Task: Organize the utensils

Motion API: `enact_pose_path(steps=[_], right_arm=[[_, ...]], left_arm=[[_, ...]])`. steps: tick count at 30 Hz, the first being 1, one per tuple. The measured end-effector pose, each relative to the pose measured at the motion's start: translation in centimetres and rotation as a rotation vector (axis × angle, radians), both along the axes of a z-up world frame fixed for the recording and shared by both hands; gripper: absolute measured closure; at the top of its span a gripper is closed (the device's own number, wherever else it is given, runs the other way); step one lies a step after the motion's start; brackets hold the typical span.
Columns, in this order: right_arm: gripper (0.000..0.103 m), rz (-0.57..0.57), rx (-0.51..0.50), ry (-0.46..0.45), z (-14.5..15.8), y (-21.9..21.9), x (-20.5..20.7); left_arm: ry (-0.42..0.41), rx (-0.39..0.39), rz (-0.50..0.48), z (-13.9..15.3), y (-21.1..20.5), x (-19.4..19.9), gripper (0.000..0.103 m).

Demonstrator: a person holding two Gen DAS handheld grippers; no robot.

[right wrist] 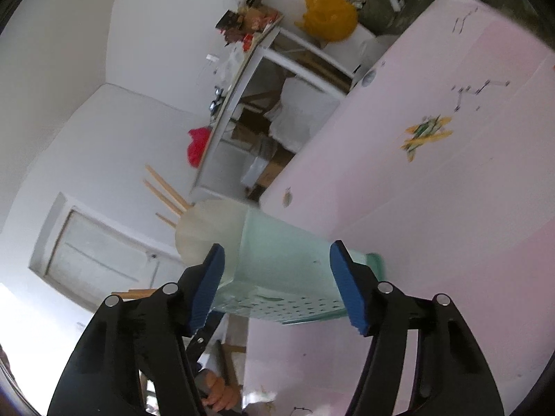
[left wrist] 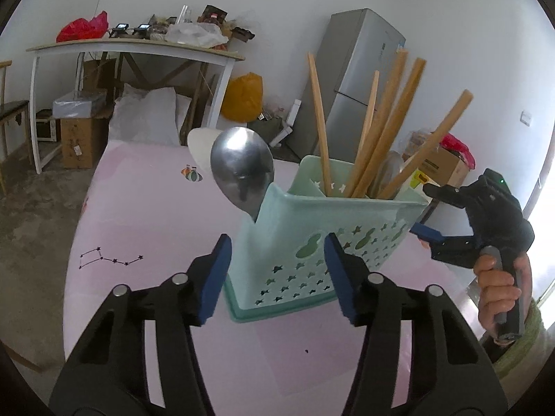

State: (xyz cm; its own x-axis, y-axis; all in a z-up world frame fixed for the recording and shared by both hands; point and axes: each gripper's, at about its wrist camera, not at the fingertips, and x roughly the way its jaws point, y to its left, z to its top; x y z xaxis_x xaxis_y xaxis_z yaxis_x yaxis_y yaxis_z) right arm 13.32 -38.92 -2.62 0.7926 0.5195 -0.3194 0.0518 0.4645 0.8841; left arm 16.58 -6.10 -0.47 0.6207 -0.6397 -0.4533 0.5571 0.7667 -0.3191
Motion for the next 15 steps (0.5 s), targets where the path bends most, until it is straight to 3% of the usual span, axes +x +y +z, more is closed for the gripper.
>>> enact_pose_path(steps=[6, 15], right_arm=[[0.046, 0.052, 0.035, -0.001, -0.7, 1.1, 1.1], [0.047, 0.034, -0.029, 0.007, 0.6, 1.8, -0.1]], left_arm=[[0.006, 0.005, -0.02, 0.1, -1.2, 0.2, 0.057], [0.026, 0.007, 0.011, 0.2, -1.5, -0.4, 0.058]])
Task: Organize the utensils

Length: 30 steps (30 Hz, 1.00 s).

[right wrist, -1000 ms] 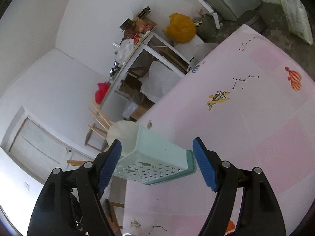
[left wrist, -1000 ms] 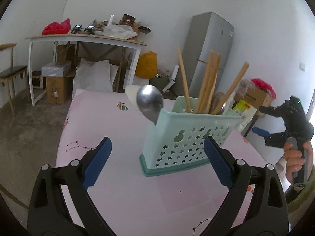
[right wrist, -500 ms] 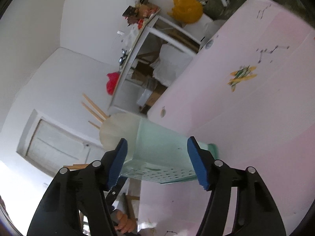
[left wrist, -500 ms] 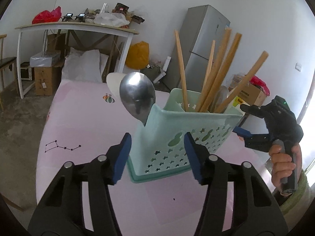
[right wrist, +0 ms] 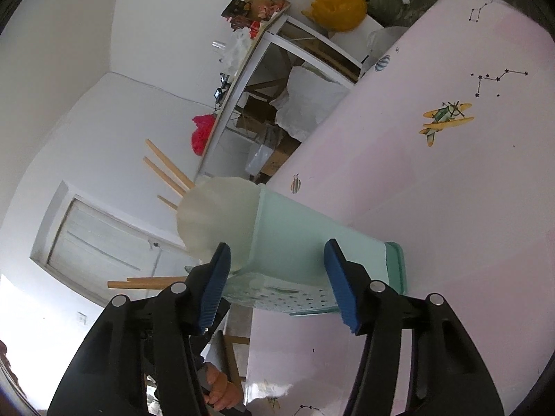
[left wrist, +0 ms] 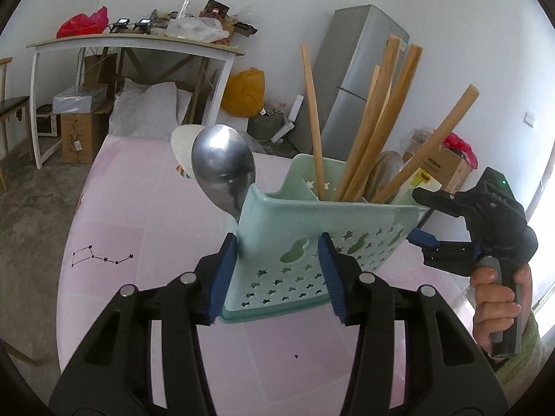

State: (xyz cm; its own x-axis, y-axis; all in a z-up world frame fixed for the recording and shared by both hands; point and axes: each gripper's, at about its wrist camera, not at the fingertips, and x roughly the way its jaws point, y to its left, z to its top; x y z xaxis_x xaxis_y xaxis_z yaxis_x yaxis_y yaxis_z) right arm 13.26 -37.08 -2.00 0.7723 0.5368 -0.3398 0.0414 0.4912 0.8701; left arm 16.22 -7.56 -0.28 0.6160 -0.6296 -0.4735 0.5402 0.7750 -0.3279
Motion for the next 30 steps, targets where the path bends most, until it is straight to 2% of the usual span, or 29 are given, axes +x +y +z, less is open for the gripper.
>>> enact_pose_path(steps=[22, 28, 30], right_arm=[[0.047, -0.064, -0.021, 0.036, 1.0, 1.0, -4.7], [0.047, -0.07, 0.005, 0.034, 0.6, 0.7, -5.8], [0.047, -0.08, -0.038, 0.029, 1.2, 0.9, -6.6]], left_arm=[[0.044, -0.006, -0.018, 0.8, 1.0, -4.4, 0.057], [0.049, -0.002, -0.027, 0.7, 1.3, -5.1, 0.058], [0.047, 0.004, -0.01, 1.1, 1.7, -5.5, 0.052]])
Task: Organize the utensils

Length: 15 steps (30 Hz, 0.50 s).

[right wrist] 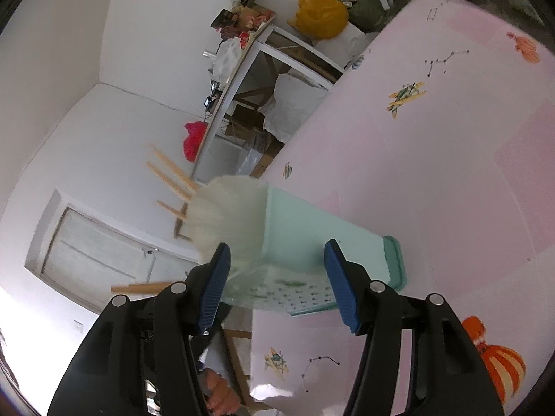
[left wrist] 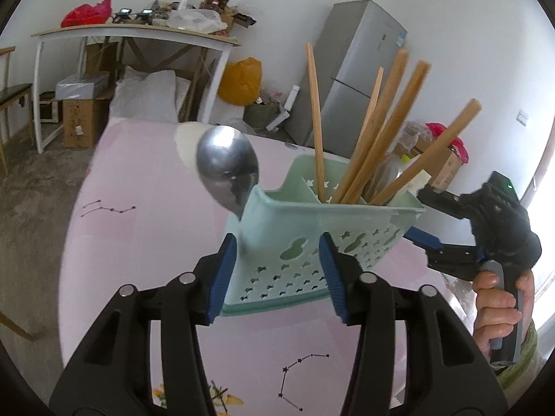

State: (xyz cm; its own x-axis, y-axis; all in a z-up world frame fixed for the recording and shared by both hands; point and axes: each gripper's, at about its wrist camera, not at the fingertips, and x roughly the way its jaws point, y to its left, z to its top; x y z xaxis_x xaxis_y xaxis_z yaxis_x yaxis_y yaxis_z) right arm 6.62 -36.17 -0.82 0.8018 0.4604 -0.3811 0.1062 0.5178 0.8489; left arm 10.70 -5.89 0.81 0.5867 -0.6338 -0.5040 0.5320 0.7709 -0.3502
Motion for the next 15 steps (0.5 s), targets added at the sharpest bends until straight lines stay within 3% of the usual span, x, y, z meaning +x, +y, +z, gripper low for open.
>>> enact_pose_path(steps=[4, 7, 12, 15], right_arm=[[0.041, -0.043, -0.187, 0.0, 2.0, 1.1, -2.4], [0.034, -0.063, -0.47, 0.008, 4.1, 4.3, -4.9], [0.02, -0.063, -0.841, 0.054, 5.0, 10.0, -6.9], [0.01, -0.093, -0.97, 0.053, 5.1, 12.1, -7.7]], left_arm=[[-0.032, 0.066, 0.059, 1.1, 1.0, -2.1, 0.029], [-0.049, 0.135, 0.117, 1.6, 1.8, -3.8, 0.019], [-0.038, 0.232, 0.236, 1.8, 2.8, -5.7, 0.013], [-0.025, 0.278, 0.301, 1.7, 3.2, -6.2, 0.011]])
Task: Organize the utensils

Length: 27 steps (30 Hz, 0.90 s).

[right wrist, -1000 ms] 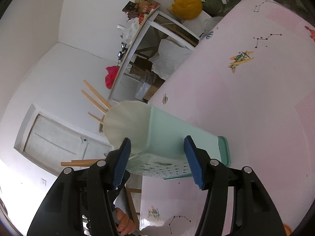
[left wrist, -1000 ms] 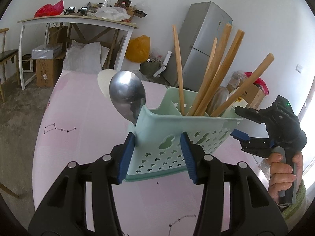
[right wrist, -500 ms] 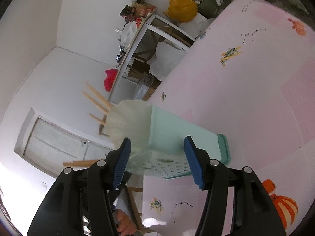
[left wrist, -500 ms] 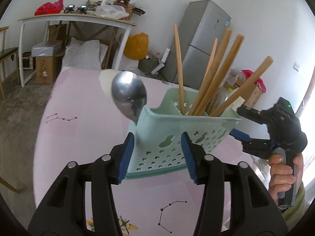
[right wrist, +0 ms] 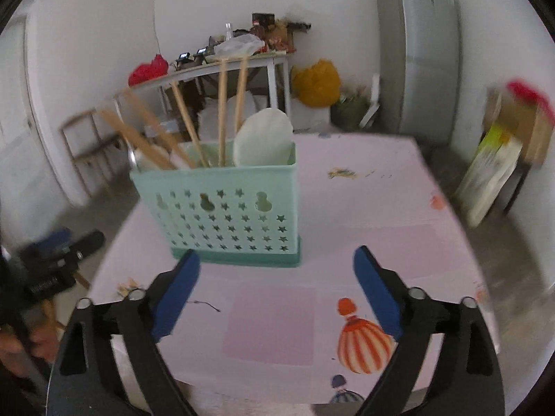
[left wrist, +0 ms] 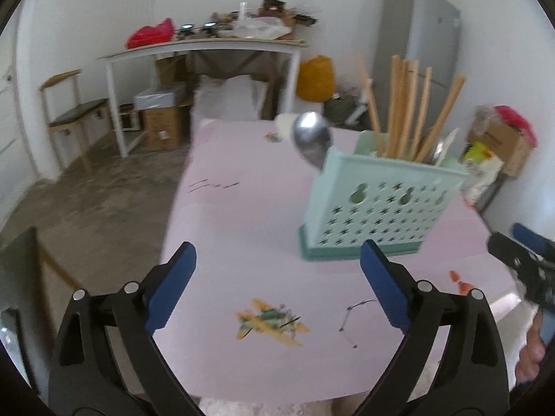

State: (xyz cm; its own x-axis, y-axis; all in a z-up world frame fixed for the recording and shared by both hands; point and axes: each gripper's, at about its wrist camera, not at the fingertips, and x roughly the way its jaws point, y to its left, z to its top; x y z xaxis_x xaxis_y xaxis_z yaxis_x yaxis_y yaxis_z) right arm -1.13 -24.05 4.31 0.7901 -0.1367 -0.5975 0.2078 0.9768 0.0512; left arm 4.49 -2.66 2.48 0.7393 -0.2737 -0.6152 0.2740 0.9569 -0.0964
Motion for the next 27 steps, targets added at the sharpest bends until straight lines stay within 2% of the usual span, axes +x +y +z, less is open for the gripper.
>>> enact_pose_path(steps=[2, 6, 11, 15, 27], right_arm=[[0.007, -0.01, -0.06, -0.009, 0.0, 1.1, -0.4], [0.007, -0.028, -0.118, 0.007, -0.1, 2.3, -0.7], [0.007, -0.062, -0.128, 0.012, -0.2, 2.4, -1.1], [0.007, -0.096, -0.115, 0.028, -0.5, 2.3, -1.2], [0.007, -0.151, -0.115, 0.039, -0.5, 1.8, -1.1]], left_arm=[[0.003, 0.029, 0.036, -0.2, 0.1, -0.4, 0.009], [0.009, 0.074, 0.096, -0.2, -0.1, -0.9, 0.009], [0.013, 0.105, 0.144, 0.1, 0.1, -2.0, 0.009], [-0.037, 0.146, 0.168, 0.5, -0.5, -2.9, 0.009], [-0.064, 0.175, 0.154, 1.1, -1.8, -4.2, 0.009]])
